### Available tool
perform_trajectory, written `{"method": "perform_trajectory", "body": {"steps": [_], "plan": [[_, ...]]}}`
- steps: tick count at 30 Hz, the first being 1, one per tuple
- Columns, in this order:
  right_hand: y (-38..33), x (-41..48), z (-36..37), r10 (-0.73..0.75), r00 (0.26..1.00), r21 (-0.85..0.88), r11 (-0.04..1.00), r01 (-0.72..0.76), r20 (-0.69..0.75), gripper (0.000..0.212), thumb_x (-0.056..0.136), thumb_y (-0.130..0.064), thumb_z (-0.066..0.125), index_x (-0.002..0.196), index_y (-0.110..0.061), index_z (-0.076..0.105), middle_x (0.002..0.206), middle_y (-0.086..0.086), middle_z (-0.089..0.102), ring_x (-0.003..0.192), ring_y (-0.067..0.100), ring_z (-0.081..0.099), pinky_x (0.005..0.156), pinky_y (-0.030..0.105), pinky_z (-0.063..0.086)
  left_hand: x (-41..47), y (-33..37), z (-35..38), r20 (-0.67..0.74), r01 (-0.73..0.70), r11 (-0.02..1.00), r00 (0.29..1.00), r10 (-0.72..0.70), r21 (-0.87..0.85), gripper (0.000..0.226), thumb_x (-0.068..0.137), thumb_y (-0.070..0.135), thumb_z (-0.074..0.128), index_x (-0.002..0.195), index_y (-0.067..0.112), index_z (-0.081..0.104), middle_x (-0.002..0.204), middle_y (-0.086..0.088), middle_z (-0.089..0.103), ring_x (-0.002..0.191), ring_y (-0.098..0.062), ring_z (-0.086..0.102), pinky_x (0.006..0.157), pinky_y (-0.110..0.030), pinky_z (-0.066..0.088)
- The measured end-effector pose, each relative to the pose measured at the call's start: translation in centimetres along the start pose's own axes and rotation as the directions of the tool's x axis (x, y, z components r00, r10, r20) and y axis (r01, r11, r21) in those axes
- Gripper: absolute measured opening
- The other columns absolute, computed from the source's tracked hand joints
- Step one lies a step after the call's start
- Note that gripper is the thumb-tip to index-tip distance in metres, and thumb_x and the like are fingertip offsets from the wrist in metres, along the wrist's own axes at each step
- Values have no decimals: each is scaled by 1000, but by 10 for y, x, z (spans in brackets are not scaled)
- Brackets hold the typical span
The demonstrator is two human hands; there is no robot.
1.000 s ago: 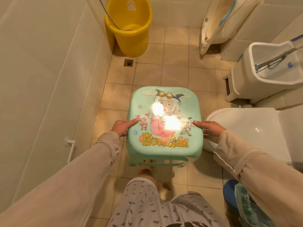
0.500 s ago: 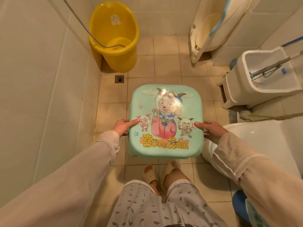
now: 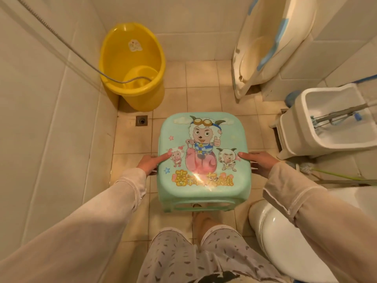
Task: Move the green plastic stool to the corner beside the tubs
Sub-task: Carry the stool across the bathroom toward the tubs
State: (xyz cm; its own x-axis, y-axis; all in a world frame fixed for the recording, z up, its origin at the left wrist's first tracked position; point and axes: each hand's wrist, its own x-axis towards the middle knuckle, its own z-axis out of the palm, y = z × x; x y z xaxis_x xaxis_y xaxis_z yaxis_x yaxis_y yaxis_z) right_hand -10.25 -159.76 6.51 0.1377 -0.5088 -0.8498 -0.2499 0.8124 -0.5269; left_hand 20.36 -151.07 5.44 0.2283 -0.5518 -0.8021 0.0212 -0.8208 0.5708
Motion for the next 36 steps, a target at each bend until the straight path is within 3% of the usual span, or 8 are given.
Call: {"method": "perform_trajectory", "body": {"steps": [4,7,11,15,20,24,29,36], "plan": [[-57,28,-11,-13,1000,-47,999,14,13,52,80,-21,66,123,5,53,93,8,65,83,20,60,69,28,48,28,46,3,-23,-9,1000,1000,8,-20,27,77,37,65,78,10,62,97,-13,64,90,-26,60,80,-30,49],[-91,43,-15,-40,999,-49,998,41,10,52,79,-21,66,122,5,52,91,7,65,82,19,60,66,28,48,43,76,3,-39,-31,999,999,29,-40,24,78,35,65,72,13,59,97,-14,64,87,-26,60,76,-30,49],[-124,62,-21,-55,998,-81,995,56,11,58,79,-19,67,127,6,48,116,16,62,96,26,59,70,30,49,63,108,-2,-25,-55,998,998,55,-15,27,78,35,65,85,9,62,98,-14,65,91,-26,59,94,-38,46],[-155,84,-21,-58,998,-117,991,61,28,65,76,-20,70,131,5,44,127,18,58,104,29,58,84,35,47,86,143,-10,-12,-57,998,998,57,1,48,78,34,65,114,2,59,100,-12,65,93,-26,59,93,-37,46],[-205,120,-20,-62,997,-113,991,66,39,54,76,-22,70,122,1,54,114,13,64,94,24,62,77,32,50,133,198,-24,12,-55,997,998,55,46,29,79,36,64,92,10,63,101,-10,64,92,-23,58,82,-31,46],[-254,152,-17,-41,998,-72,996,44,36,44,78,-22,67,115,1,58,100,8,67,87,20,62,75,28,50,175,248,-35,13,-32,998,999,31,61,51,80,39,61,114,1,60,111,-16,65,95,-25,57,89,-35,46],[-318,184,-10,-32,999,-98,995,32,-1,38,78,-22,67,110,-1,60,91,5,67,82,19,62,70,27,49,215,305,-49,45,-18,997,999,14,80,53,80,42,60,114,2,60,120,-20,64,84,-23,57,86,-36,46],[-391,210,-9,-76,997,-100,992,73,-23,39,76,-23,69,109,-4,61,92,3,69,83,17,64,64,26,48,254,383,-68,65,-39,992,997,31,123,55,81,39,59,118,-2,57,124,-19,61,95,-26,56,89,-38,46]]}}
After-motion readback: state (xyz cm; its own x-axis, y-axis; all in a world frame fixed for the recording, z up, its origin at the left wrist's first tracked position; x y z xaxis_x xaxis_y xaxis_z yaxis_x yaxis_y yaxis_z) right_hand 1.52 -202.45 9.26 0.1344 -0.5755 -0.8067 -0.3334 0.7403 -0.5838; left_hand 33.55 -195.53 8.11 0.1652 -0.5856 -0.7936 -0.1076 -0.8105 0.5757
